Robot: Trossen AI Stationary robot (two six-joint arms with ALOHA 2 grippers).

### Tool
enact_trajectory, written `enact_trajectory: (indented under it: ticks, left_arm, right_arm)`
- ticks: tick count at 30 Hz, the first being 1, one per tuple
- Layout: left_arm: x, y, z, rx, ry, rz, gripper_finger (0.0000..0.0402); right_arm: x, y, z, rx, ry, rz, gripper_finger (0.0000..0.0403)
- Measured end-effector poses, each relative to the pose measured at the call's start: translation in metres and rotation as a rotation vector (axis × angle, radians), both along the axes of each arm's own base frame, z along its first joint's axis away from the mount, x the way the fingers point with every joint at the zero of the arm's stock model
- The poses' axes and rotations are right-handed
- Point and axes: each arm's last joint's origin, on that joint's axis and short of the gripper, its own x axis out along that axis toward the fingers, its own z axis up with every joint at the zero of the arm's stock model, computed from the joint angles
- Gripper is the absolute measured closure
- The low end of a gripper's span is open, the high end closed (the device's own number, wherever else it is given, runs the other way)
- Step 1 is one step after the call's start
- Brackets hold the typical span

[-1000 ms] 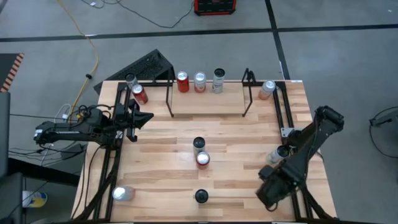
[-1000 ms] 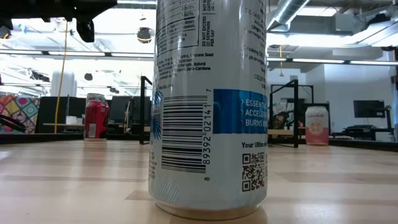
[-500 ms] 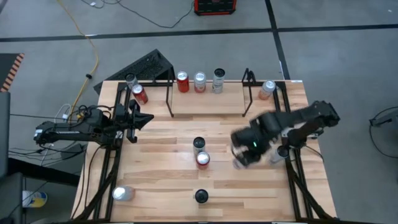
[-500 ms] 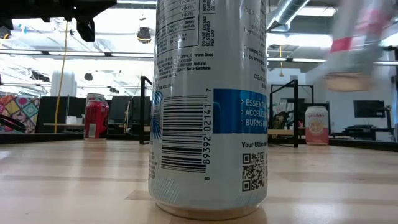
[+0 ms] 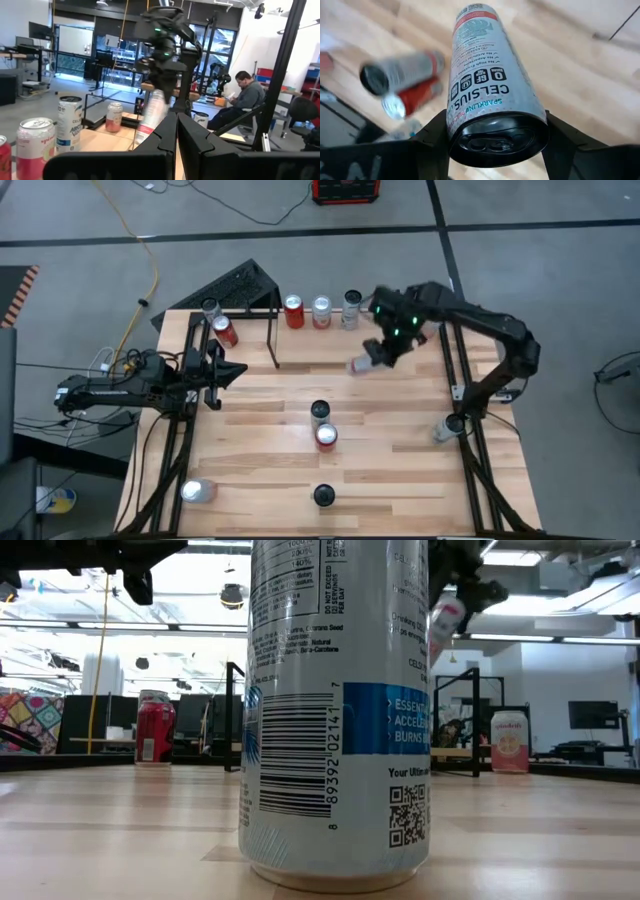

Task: Place canned beverage on shelf
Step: Put the bottom right white pink soda can on the shelf

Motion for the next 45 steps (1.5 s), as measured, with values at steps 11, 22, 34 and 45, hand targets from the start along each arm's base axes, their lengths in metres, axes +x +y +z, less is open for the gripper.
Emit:
enact_trajectory:
  ticks: [11,22,34,45]
  left_arm:
    - [0.0,0.0,0.0,0.018,0.003,0.008,0.0401]
    - [0.0,0.0,0.0,-0.019,-0.004,0.0,0.0401]
    - [0.0,-0.001,0.0,-0.055,-0.011,-0.043,0.0401]
    - [0.0,0.0,0.0,-0.071,-0.015,-0.03,0.0401]
  right_arm:
    - [-0.002,-0.078,-0.007,-0.003,0.064,-0.053,0.0186]
    - [0.028,-0.109,0.002,-0.018,0.02,-0.067,0.0185]
    - [0.014,-0.103,0.001,-0.055,0.045,-0.019,0.0185]
    - [-0.04,-0.086,0.007,-0.11,0.111,-0.082,0.0185]
